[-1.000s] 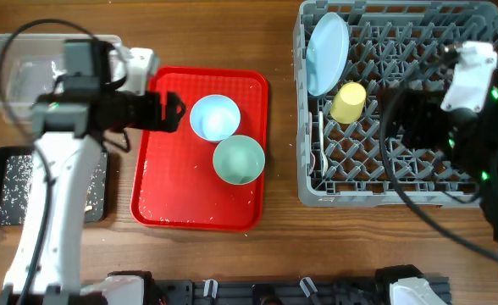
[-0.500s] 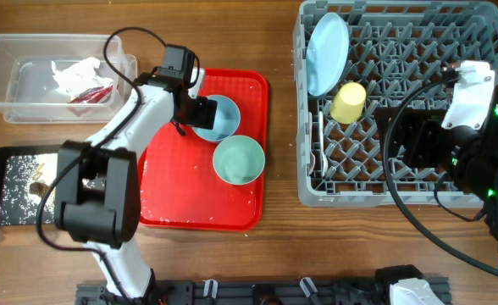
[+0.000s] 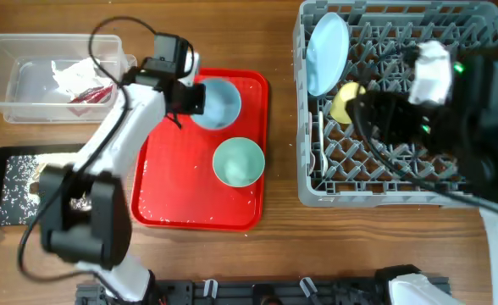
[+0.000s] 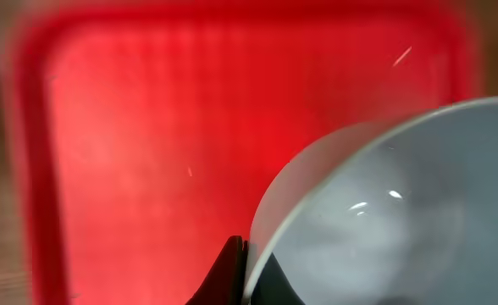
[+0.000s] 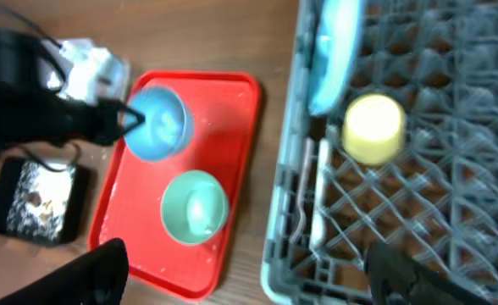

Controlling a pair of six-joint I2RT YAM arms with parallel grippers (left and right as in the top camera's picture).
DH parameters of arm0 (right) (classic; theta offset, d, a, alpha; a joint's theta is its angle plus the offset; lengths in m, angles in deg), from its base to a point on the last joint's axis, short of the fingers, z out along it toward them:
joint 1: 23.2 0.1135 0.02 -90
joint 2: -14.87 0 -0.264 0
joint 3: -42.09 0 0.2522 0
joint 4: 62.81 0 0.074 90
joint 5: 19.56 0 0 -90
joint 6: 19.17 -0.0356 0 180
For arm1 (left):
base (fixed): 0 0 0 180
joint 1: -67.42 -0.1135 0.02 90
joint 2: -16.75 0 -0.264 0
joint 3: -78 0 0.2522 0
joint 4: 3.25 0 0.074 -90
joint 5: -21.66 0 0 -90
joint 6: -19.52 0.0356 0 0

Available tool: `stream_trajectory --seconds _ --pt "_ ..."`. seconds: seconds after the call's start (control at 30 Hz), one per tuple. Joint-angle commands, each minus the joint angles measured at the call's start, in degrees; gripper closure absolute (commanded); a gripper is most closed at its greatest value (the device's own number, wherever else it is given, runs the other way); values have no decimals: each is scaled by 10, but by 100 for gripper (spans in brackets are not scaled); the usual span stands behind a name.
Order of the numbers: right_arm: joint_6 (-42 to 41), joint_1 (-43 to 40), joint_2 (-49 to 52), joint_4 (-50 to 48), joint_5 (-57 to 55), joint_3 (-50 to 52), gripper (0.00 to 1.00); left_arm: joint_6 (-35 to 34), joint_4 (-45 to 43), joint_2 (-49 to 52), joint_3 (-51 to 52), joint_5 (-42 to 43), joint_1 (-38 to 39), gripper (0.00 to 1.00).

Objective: Sort waste into correct bins and load items into the dishwasher rack
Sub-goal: 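Grasp the light-blue bowl with the left gripper and lift it, then pass the light-blue bowl from the left gripper to the right gripper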

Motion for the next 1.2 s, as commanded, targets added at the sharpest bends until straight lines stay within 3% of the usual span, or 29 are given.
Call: stream_trajectory --seconds 0.0,0.2,0.37,0.57,0.73,0.77,0.8,0.83,1.0,1.17 --pt "-23 75 66 -50 7 2 11 -17 0 -102 -21 12 -2 96" --pt "-108 198 245 -193 -36 2 16 -70 46 -144 -21 52 2 96" --pt "-126 237 276 -252 -89 2 20 -70 48 -144 -21 58 37 96" --pt "-141 237 288 -250 -151 2 52 -83 45 -144 -21 63 43 96" --pt "-152 238 296 -251 -166 2 93 -97 41 -145 -21 63 43 96" --pt "-154 238 296 -251 -178 2 96 -97 39 -145 -21 63 43 88" --pt "-154 238 296 -250 -192 2 96 -97 37 -145 -21 63 43 20" --pt "-154 238 296 -249 -208 2 96 -97 32 -150 -21 63 43 0" --pt "-153 236 267 -195 -383 -7 96 -94 13 -250 -50 60 37 0" --pt "-181 236 215 -26 -664 -54 96 -94 55 -396 -53 -27 -19 0"
